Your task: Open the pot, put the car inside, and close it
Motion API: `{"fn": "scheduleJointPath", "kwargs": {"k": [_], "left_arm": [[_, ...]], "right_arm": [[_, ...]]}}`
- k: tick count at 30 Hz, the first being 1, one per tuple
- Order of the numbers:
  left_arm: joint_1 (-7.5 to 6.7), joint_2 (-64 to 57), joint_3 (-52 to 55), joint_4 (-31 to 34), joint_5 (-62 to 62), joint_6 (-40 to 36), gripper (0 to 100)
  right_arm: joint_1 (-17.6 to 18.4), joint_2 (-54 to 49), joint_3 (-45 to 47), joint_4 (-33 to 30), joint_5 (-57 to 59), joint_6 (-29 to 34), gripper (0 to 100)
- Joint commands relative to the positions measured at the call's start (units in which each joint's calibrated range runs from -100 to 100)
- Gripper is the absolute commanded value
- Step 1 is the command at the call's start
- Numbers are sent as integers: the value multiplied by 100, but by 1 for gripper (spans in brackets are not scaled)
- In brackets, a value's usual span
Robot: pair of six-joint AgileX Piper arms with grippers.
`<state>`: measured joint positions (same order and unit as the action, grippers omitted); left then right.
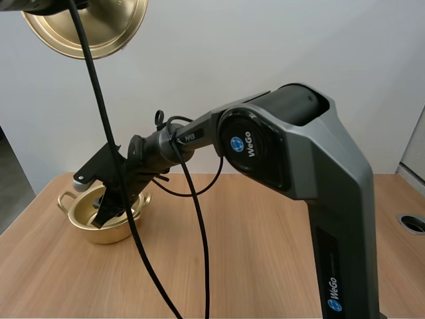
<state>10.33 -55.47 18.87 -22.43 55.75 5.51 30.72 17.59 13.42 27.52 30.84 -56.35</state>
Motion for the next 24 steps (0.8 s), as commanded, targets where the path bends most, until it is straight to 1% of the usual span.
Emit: {"fn": "scheduleJointPath", "kwargs": {"k": [1,2,3,4,7,8,9,10,13,16,17,18,19,20,21,22,24], "left_arm": [[5,-3,0,-3,7,27,0],[5,-3,0,-3,52,25,0],[5,-3,0,-3,76,25,0],[5,11,0,-3,132,39,0],[5,11,0,-3,187,73,0],[5,11,0,-3,184,83,0],[5,11,0,-3,184,95,0],[5,11,0,18,184,92,0],[5,11,0,90,184,92,0],[5,50,0,209,184,92,0],[5,69,0,247,184,92,0],[5,85,0,307,202,92,0],[5,85,19,406,202,92,0],[5,85,57,490,202,92,0],[5,85,100,582,202,92,0],[5,85,174,696,202,92,0],[5,85,353,891,271,92,0]], "right_arm": [[1,153,1,4,-46,1,0],[1,185,1,4,-46,1,0],[1,226,1,4,-46,1,6],[1,261,1,4,-84,1,15],[1,261,1,-8,-173,1,56],[1,261,1,-8,-193,11,64],[1,261,1,-8,-234,34,70],[1,229,1,-19,-235,31,70],[1,64,1,-31,-266,31,66],[-23,-275,1,-31,-306,36,65],[-44,-382,1,-40,-228,36,62],[-81,-526,1,-40,-88,66,55],[-121,-674,1,-40,115,128,44],[-158,-793,1,-40,283,156,30],[-219,-947,1,-40,526,156,13],[-290,-1104,1,-73,810,156,0],[-441,-1397,1,-203,1307,336,0]]}}
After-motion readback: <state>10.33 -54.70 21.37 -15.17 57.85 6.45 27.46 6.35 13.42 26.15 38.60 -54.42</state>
